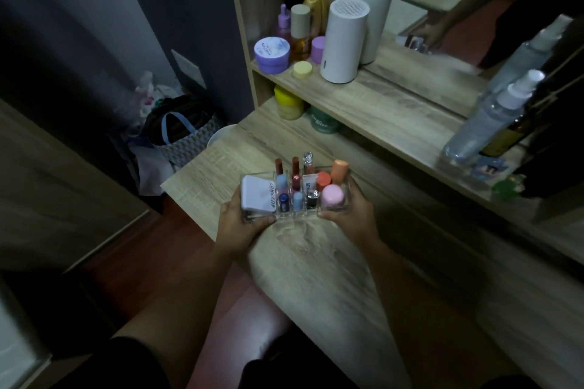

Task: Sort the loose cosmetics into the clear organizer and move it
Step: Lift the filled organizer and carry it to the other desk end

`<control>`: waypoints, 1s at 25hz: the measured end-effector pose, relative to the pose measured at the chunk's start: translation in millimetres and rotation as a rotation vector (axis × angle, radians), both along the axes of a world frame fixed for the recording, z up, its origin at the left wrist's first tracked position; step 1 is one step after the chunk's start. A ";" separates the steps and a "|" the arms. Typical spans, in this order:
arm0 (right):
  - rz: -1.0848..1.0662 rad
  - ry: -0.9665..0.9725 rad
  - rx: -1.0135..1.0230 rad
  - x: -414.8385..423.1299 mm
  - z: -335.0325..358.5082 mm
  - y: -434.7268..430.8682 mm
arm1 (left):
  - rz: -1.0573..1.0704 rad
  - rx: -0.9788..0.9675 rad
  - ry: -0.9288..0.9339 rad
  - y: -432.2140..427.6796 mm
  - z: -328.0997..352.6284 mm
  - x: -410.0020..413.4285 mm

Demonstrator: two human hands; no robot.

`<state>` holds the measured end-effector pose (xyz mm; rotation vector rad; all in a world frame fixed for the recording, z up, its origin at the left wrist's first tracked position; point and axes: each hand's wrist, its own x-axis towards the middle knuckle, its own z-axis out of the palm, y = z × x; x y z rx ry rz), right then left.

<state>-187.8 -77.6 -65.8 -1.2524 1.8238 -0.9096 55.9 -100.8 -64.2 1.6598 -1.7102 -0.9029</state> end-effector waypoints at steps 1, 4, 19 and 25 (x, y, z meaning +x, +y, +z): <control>-0.014 -0.004 0.003 0.2 -1.0 4.2 | -0.016 0.008 -0.002 -0.3 0.8 1.0; -0.090 -0.004 0.002 -0.7 -0.5 20.9 | -0.067 0.041 -0.020 0.2 6.5 -3.2; -0.643 -0.068 0.076 -64.7 14.8 166.9 | -0.601 0.151 0.026 17.1 14.4 -134.2; -0.787 0.001 0.033 -91.0 10.3 216.3 | -0.799 0.169 0.066 44.3 14.4 -185.5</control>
